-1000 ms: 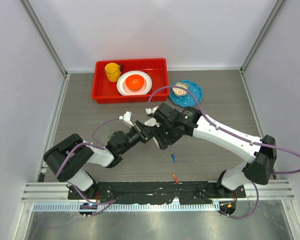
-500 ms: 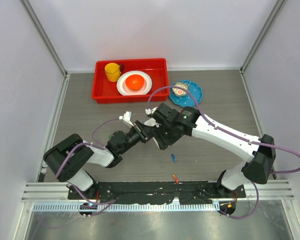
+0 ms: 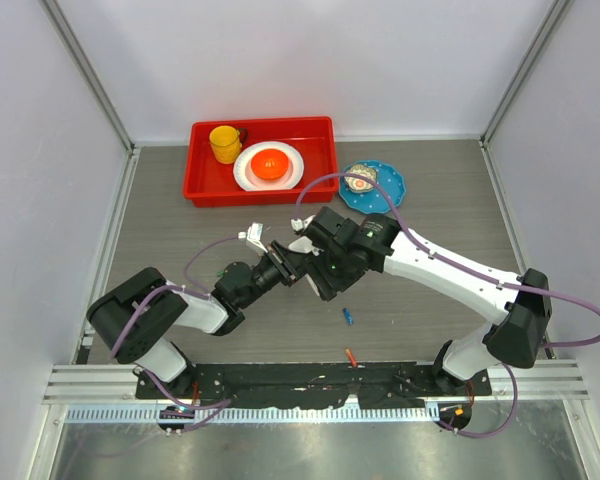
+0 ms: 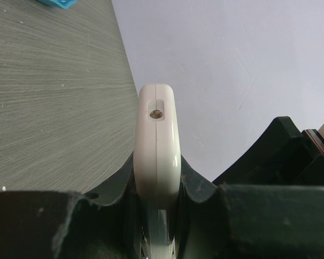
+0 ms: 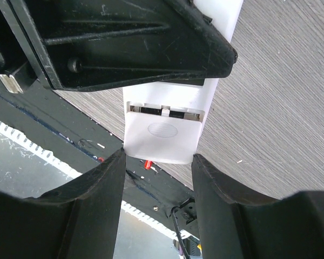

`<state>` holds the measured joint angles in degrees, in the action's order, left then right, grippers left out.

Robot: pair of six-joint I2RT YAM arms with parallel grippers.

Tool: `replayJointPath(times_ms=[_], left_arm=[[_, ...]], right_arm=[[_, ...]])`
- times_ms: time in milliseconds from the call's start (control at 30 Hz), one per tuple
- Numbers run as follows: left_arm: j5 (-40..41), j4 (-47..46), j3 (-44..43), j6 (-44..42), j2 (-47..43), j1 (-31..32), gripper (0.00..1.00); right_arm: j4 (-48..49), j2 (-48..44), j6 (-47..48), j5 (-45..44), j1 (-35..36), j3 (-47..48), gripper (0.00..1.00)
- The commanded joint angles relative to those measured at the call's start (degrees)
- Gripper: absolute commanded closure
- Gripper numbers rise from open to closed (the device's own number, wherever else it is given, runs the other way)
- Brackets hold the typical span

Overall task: Load the batteries into the remote control
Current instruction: Load the battery cover into the remote control.

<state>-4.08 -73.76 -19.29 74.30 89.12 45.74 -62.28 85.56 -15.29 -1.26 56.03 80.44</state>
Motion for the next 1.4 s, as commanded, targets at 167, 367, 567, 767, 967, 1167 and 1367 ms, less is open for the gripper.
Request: replayJointPath(times_ms=[167, 367, 567, 767, 967, 1167, 1367], left_arm=[[-0.76, -14.84, -0.66, -0.48, -0.09, -0.21, 1.0], [-2.25, -14.84, -1.1, -0.04, -0.18, -0.12, 1.0], [-3.13, -14.84, -1.1, -0.21, -0.62, 0.14, 1.0], [-3.66, -14.84, -1.01, -0.56, -1.05, 0.84, 1.0], [-3.75, -14.84, -0.84, -0.91, -1.84, 1.2, 1.0], [-3.04, -14.84, -0.58, -1.0, -2.02, 1.37, 1.0], [-2.95, -14.84, -0.57, -0.83, -1.67, 1.46, 1.0]], right_arm=[[-0.56, 0.75, 1.14, -0.33, -0.04, 1.29, 0.99], [-0.38, 1.28, 1.4, -1.2, -0.04, 1.56, 0.99], [-0.38, 1.54, 1.58, -1.82, -0.13, 2.17, 0.99], [-0.38, 1.8, 1.75, -2.34, -0.13, 2.96, 0.99], [-0.38, 1.81, 1.75, -2.35, -0.31, 2.88, 0.99], [-0.38, 1.45, 1.58, -2.52, -0.4, 2.79, 0.99], [0.67, 0.84, 0.79, -3.92, -0.57, 2.79, 0.99]])
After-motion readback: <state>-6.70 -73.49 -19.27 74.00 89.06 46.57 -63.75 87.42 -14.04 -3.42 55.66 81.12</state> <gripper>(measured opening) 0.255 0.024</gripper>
